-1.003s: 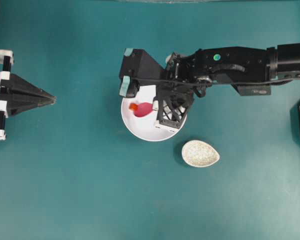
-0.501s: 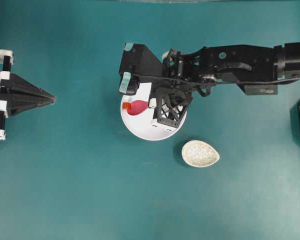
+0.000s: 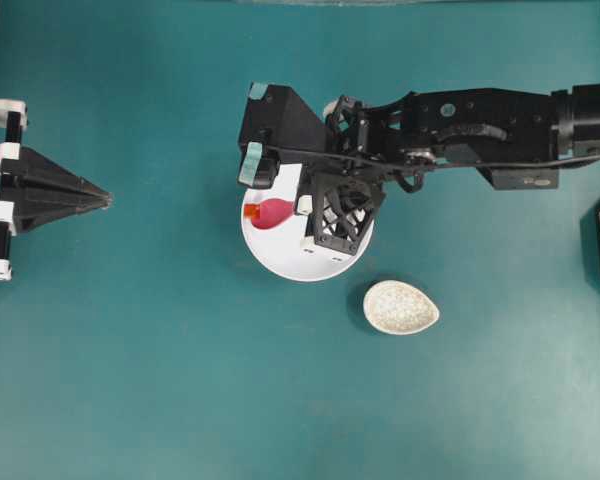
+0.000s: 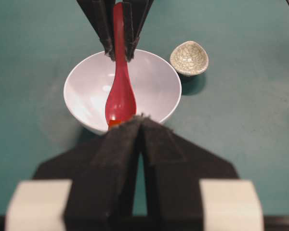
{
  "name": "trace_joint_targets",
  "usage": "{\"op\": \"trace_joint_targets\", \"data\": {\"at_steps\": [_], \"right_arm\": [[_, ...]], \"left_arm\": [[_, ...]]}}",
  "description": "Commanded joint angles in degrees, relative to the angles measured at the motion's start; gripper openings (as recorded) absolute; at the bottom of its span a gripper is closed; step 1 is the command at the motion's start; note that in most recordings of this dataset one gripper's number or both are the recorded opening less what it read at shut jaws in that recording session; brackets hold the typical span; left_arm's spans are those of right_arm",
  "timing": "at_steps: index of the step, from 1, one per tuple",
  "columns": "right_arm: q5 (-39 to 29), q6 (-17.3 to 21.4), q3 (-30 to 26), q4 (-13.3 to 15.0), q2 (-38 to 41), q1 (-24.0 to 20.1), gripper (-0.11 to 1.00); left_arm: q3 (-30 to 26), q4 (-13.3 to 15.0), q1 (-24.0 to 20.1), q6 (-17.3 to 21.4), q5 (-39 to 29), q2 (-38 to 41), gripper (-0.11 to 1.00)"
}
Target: Grip the spoon and scoop the red block from the bowl with right arm.
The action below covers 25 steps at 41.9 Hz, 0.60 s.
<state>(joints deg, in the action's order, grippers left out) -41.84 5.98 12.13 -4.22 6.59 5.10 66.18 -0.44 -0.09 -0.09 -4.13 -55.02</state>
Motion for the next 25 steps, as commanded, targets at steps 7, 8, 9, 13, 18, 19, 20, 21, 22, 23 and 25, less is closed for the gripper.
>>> {"op": "trace_joint_targets", "data": {"at_steps": [7, 8, 9, 13, 18, 19, 20, 21, 22, 23, 25], "right_arm": [[3.2, 0.1, 1.3, 0.2, -3.6, -0.2, 0.25], [3.3, 0.1, 1.5, 0.2, -3.8, -0.2, 0.25], [3.4, 0.1, 1.8, 0.2, -4.0, -0.2, 0.25], [4.1, 0.1, 2.8, 0.1, -4.5, -0.2, 0.25], [6.2, 0.2, 4.0, 0.1, -5.2, -0.2, 0.25], [6.7, 0.2, 4.2, 0.1, -5.4, -0.2, 0.25], [6.9, 0.2, 4.4, 0.1, -5.4, -0.2, 0.25], [7.5, 0.2, 4.6, 0.1, -5.4, -0.2, 0.25], [7.6, 0.2, 4.6, 0.1, -5.4, -0.2, 0.25], [7.7, 0.2, 4.7, 0.1, -5.4, -0.2, 0.25], [8.1, 0.2, 4.7, 0.1, -5.4, -0.2, 0.25]], "left_arm": [[-0.8, -0.1, 0.0, -0.1, 0.3, 0.3, 0.0], [-0.9, -0.1, -0.1, -0.1, 0.4, 0.3, 0.0], [-0.9, -0.1, -0.1, -0.1, 0.3, 0.3, 0.0], [-0.8, -0.1, -0.1, -0.1, 0.3, 0.3, 0.0], [-0.9, -0.1, 0.0, -0.2, 0.3, 0.3, 0.0], [-0.8, -0.1, 0.0, -0.2, 0.3, 0.3, 0.0], [-0.8, -0.1, 0.0, -0.2, 0.4, 0.2, 0.0], [-0.8, -0.1, 0.0, -0.2, 0.3, 0.2, 0.0], [-0.9, -0.1, 0.0, -0.2, 0.3, 0.3, 0.0], [-0.8, -0.1, 0.0, -0.2, 0.3, 0.3, 0.0], [-0.9, -0.1, 0.0, -0.2, 0.3, 0.3, 0.0]]}}
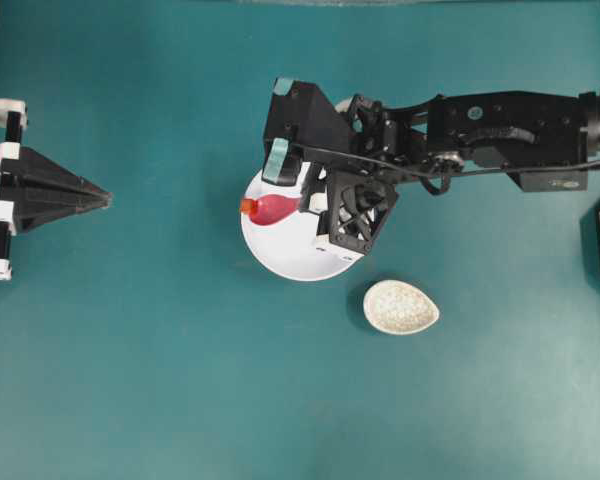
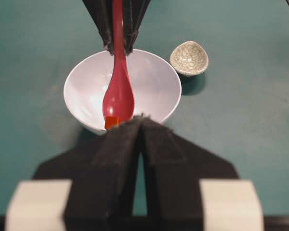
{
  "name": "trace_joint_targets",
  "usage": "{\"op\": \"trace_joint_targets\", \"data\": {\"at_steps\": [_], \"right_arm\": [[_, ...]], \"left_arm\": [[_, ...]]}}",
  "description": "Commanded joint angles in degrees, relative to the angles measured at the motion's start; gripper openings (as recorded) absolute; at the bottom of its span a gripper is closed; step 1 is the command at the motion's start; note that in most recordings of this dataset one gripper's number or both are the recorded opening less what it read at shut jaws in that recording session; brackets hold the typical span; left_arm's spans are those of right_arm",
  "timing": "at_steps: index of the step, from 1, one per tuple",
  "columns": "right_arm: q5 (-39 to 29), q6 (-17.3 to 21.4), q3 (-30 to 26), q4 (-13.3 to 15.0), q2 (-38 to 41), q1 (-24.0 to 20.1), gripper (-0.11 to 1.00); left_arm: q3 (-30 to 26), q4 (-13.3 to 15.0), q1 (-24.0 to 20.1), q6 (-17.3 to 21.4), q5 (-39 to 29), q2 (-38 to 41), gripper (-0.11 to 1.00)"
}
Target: Grip the spoon and scoop the red block from the bowl with right arm.
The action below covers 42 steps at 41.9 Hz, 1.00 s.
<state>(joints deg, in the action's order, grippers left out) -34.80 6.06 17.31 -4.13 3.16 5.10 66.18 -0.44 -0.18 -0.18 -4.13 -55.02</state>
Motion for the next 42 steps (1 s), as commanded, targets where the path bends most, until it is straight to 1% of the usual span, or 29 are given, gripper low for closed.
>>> {"op": "trace_joint_targets", "data": {"at_steps": [1, 20, 42], "right_arm": [[1.1, 0.1, -0.4, 0.0, -2.0, -0.2, 0.25], [2.9, 0.1, 2.0, -0.3, -2.2, -0.4, 0.25], [11.2, 0.2, 9.3, -0.7, -6.6, -0.5, 0.25]], "left_arm": [[-0.8, -0.1, 0.1, -0.1, 0.3, 0.3, 0.0], [-0.8, -0.1, 0.1, -0.1, 0.3, 0.3, 0.0], [-0.8, -0.1, 0.1, -0.2, 0.4, 0.4, 0.0]]}}
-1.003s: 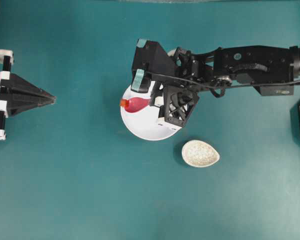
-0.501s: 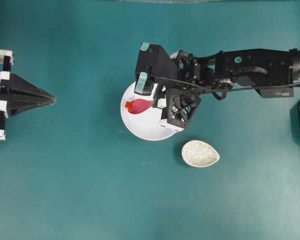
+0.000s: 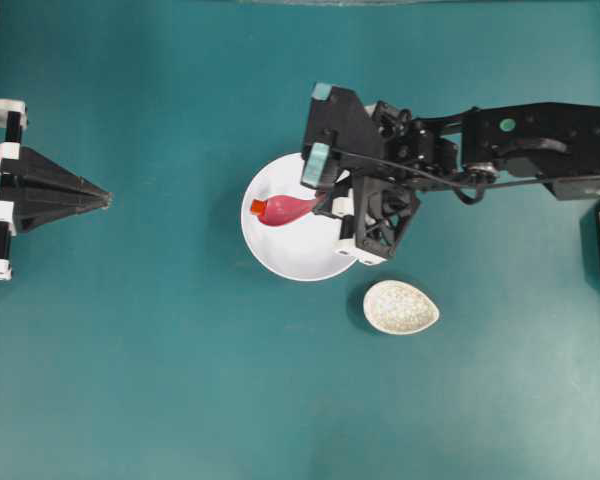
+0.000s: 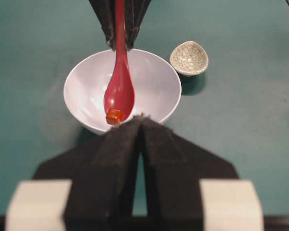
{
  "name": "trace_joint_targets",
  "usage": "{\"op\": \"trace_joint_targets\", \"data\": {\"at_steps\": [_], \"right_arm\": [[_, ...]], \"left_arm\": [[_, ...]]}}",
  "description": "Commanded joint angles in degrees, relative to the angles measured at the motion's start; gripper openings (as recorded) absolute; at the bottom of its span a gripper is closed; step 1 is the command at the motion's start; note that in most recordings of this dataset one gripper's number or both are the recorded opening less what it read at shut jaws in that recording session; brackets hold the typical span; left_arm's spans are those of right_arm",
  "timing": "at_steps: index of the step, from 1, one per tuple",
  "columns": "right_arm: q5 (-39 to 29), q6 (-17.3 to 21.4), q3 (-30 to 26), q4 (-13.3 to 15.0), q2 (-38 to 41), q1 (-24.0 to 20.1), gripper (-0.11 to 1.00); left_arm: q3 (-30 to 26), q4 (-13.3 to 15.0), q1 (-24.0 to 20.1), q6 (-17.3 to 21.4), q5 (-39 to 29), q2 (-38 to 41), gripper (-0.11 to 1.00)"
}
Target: Grip the spoon and scoop the red block from the bowl with right arm.
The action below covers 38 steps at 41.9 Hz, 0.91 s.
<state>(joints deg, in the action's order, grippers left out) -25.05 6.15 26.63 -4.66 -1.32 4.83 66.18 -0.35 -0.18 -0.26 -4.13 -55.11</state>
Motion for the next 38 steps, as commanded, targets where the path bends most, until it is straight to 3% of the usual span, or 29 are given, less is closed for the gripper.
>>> {"op": "trace_joint_targets", "data": {"at_steps": [1, 9, 16, 21, 33, 38], "right_arm": [[1.9, 0.1, 0.5, -0.3, -2.3, -0.4, 0.25], [6.0, 0.7, 3.4, -0.4, -3.4, -0.6, 0.25], [4.7, 1.7, 3.9, -0.4, -4.0, -0.5, 0.24], [0.3, 1.8, 2.0, -0.4, -4.3, -0.5, 0.25], [-17.6, 2.0, -5.2, -0.2, -3.7, 0.7, 0.25], [-21.4, 1.9, -6.0, -0.2, -2.6, 0.7, 0.25]], "left_arm": [[-0.8, -0.2, 0.1, -0.1, 0.3, 0.4, 0.0], [-0.9, -0.2, 0.1, -0.1, 0.3, 0.4, 0.0], [-0.9, -0.2, 0.1, -0.1, 0.3, 0.4, 0.0], [-0.9, -0.2, 0.1, -0.1, 0.3, 0.4, 0.0], [-0.9, -0.2, 0.1, -0.1, 0.3, 0.5, 0.0], [-0.8, -0.2, 0.1, -0.1, 0.3, 0.5, 0.0]]}}
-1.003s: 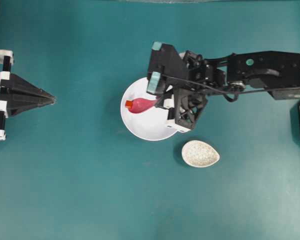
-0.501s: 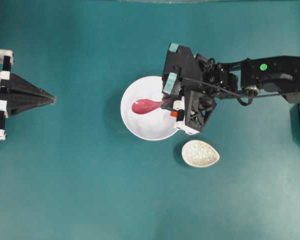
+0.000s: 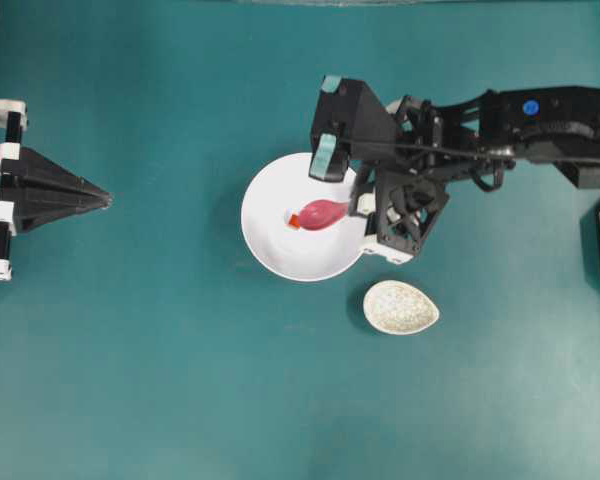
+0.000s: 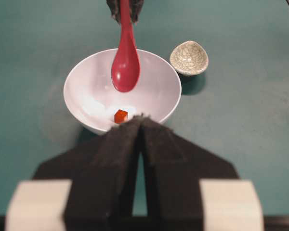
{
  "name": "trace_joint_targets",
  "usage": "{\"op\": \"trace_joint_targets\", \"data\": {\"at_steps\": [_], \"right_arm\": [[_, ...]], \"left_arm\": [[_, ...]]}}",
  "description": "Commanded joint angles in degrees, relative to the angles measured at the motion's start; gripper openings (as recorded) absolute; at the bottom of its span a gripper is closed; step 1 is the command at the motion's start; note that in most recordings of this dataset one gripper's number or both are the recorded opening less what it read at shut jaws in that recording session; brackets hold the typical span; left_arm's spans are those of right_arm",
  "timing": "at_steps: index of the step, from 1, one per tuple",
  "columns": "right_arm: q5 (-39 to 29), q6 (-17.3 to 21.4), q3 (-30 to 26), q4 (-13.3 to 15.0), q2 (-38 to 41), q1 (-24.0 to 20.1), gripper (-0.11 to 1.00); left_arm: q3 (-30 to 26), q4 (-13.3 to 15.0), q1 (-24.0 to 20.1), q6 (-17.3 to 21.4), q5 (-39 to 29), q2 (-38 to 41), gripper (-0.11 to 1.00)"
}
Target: Grip the spoon and scoop the red block from the bowl with right arm.
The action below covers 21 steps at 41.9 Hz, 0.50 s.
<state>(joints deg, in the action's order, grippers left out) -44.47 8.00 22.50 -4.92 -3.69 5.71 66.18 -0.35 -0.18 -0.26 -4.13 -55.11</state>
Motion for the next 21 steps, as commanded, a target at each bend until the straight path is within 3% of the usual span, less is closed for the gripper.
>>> {"op": "trace_joint_targets", "data": {"at_steps": [1, 21], "right_arm": [[-2.5, 0.1, -1.8, 0.0, -0.1, -0.2, 0.24], [0.1, -0.4, -2.4, 0.1, 4.1, -0.2, 0.25]], "left_arm": [[-0.8, -0.2, 0.1, 0.0, 0.3, 0.5, 0.0], [-0.9, -0.2, 0.1, -0.1, 0.4, 0.4, 0.0]]}}
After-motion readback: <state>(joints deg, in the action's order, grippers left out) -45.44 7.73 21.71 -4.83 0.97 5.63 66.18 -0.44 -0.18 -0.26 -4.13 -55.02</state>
